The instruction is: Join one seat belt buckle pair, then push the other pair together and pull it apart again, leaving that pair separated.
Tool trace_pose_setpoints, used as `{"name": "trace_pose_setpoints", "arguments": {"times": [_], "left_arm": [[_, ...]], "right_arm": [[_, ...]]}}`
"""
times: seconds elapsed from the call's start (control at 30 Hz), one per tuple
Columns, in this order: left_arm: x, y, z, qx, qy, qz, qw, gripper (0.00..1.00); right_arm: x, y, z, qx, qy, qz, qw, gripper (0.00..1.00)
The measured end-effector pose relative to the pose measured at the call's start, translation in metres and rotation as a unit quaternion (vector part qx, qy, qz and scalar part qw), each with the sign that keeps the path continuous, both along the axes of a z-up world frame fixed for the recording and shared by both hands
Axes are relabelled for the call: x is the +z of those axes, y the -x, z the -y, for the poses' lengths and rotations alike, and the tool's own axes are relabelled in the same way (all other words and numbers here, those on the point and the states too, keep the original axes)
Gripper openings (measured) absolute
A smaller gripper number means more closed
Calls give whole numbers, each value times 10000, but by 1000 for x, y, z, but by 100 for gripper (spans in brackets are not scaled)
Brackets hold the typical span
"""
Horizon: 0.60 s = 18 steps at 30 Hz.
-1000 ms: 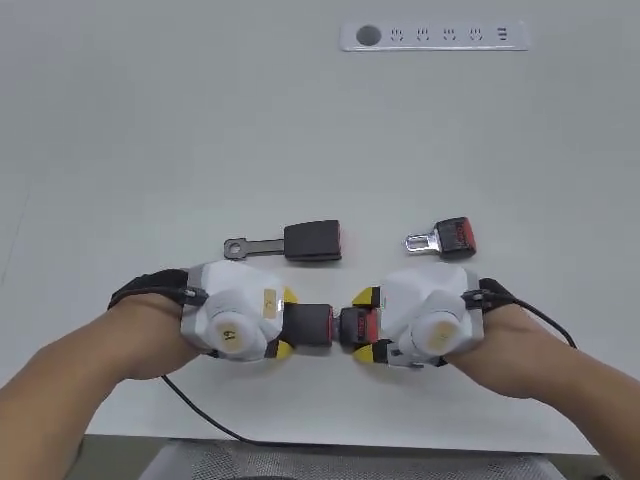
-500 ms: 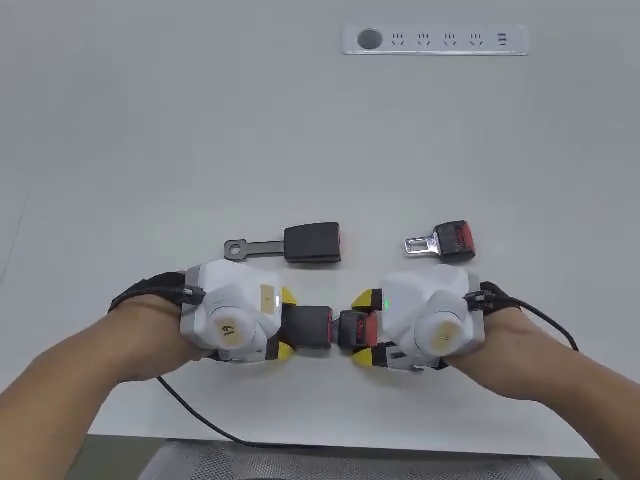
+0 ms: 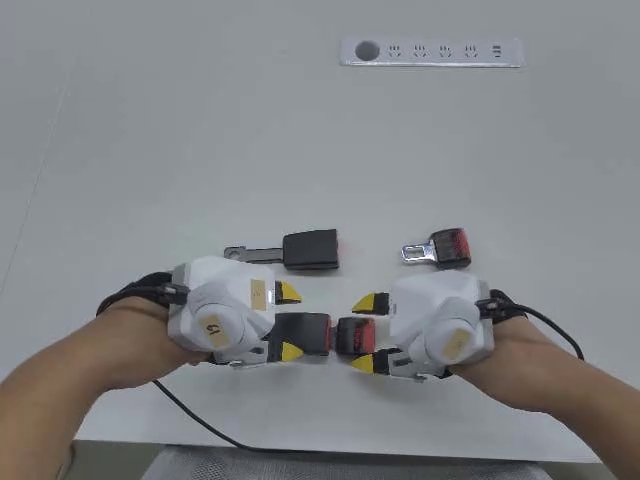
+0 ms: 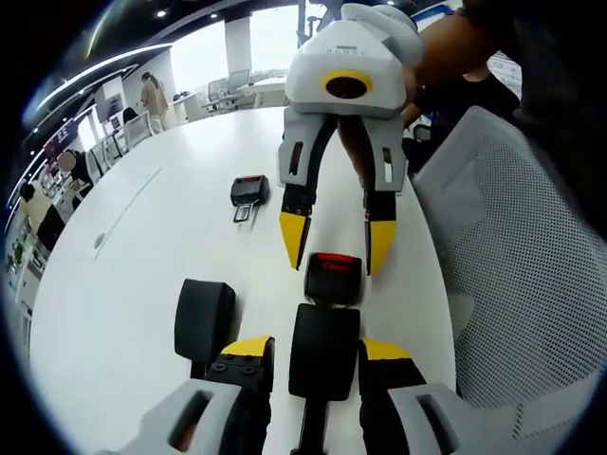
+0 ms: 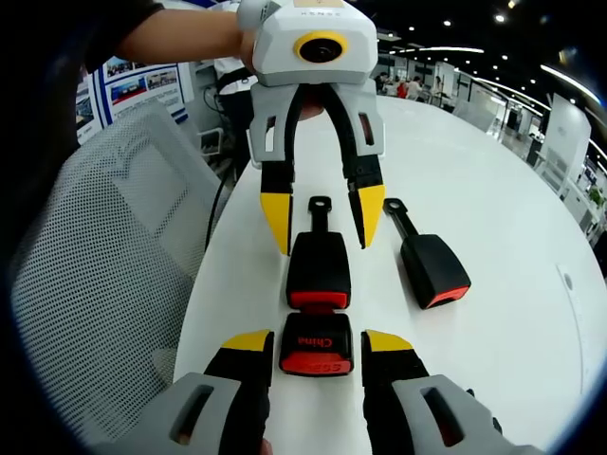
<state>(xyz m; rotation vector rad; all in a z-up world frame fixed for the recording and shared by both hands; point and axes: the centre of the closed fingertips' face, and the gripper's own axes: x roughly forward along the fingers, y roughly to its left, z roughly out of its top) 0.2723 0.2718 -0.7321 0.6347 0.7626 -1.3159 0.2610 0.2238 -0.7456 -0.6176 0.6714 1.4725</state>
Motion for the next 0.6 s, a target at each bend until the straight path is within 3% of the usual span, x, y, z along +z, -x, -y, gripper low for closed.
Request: {"name": "trace_pose_setpoints", "arguments": {"times": [0.03, 0.2, 0.3, 0.6], "left_arm": [[-5, -1, 0, -3, -2, 5, 10000, 36], [-5, -5, 3, -17, 35, 7, 10000, 36], [-6, -7, 5, -53, -51, 22, 10000, 36], [-1, -23, 12, 23, -32, 104, 9999, 35]], "right_arm": [[2, -1, 1, -9, -2, 4, 10000, 34], [12, -5, 9, -77, -7, 13, 10000, 33], [12, -6, 12, -31, 41, 46, 10000, 34], [21, -23, 28, -142, 55, 62, 9999, 32]]}}
